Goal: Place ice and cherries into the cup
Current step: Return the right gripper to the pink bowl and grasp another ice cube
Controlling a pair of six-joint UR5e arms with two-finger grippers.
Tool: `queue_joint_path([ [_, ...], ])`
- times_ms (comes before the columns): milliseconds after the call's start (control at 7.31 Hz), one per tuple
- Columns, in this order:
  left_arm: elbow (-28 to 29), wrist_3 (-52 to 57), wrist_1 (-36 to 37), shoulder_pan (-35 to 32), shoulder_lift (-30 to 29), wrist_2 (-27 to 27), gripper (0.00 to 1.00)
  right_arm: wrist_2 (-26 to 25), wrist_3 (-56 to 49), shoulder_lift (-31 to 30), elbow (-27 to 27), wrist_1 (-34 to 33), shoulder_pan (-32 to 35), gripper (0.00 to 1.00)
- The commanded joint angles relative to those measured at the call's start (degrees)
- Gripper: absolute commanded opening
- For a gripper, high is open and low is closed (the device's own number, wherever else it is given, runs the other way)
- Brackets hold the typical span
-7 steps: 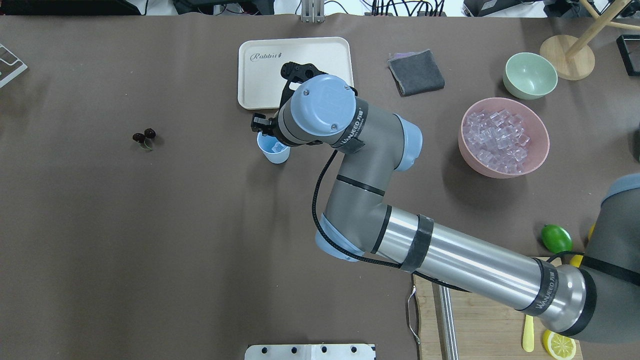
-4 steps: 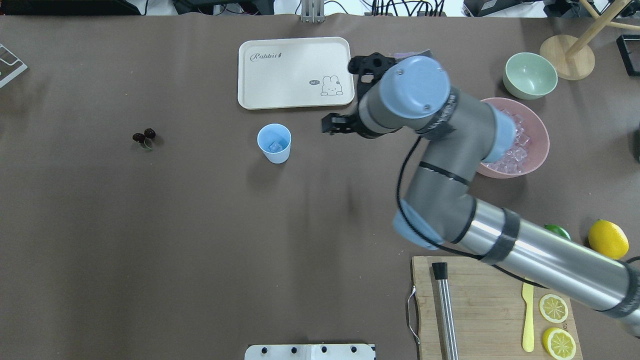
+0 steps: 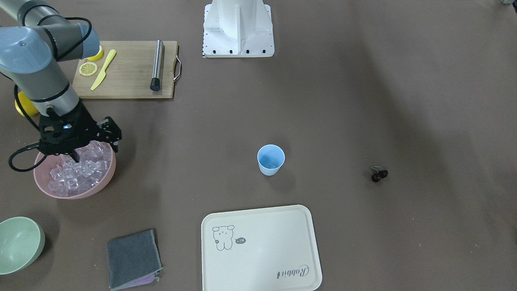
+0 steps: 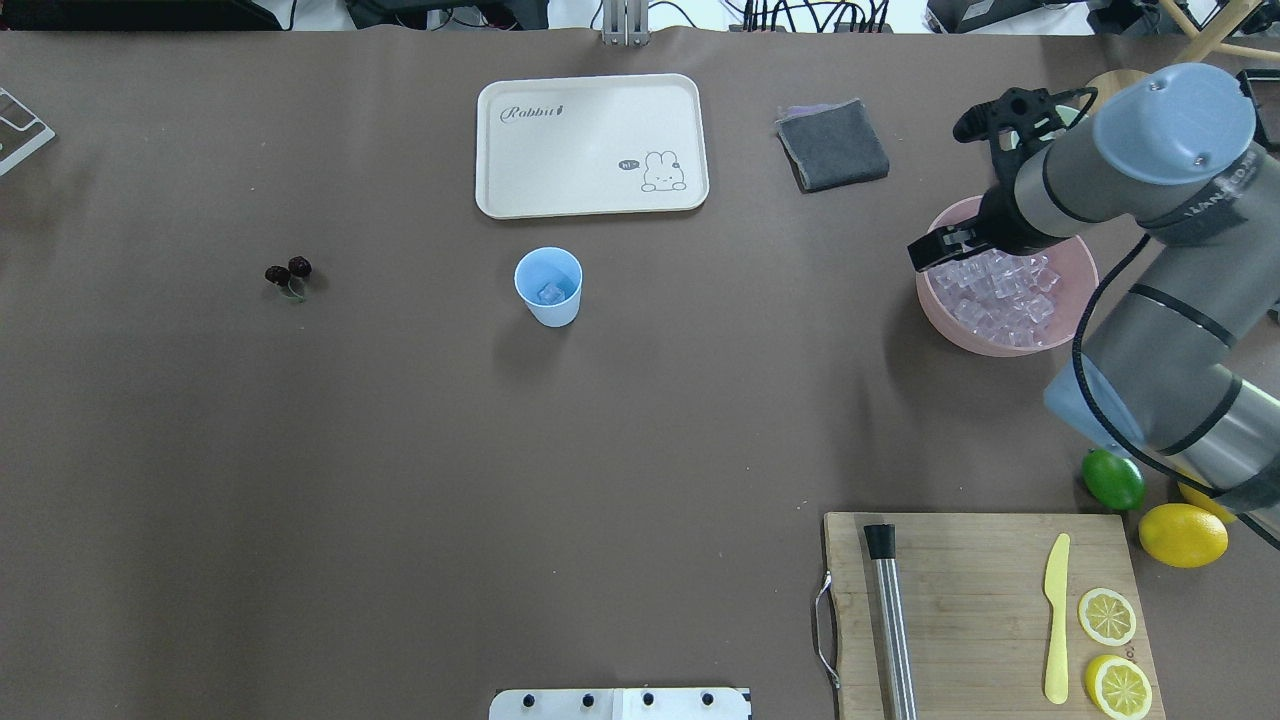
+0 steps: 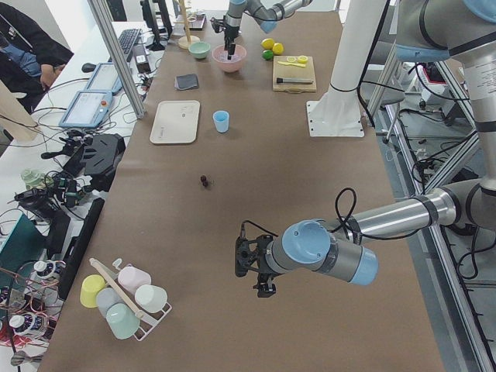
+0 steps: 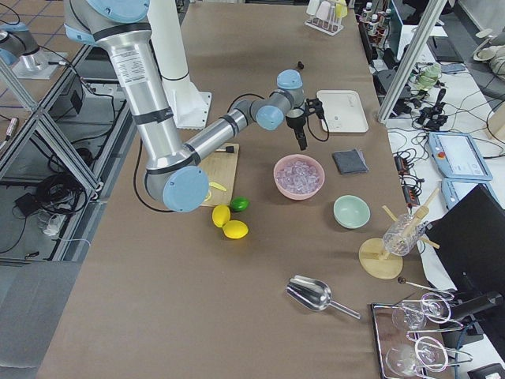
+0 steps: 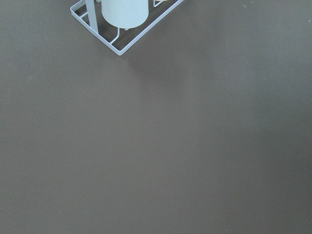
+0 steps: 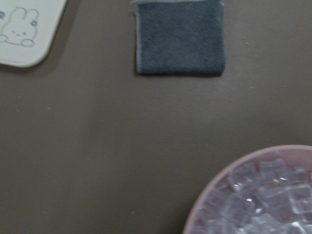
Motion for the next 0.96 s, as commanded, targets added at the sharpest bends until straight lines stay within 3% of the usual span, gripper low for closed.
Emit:
queue_joint_path([
  [0, -0.03, 0.0, -0.23, -0.02, 0.03, -0.07, 0.98, -0.54, -5.15, -2.92, -0.38, -0.56, 0.83, 0.95],
  [547, -0.21, 0.0, -1.11, -0.02, 0.29, -0.24, 0.98, -1.51, -7.7, -3.18, -4.24, -0.22, 0.48, 0.72],
  [821, -0.03, -0.18, -0.94, -0.02, 0.29, -2.79, 0.98, -1.42, -8.14, -3.01, -5.04, -0.04, 0.48, 0.6],
])
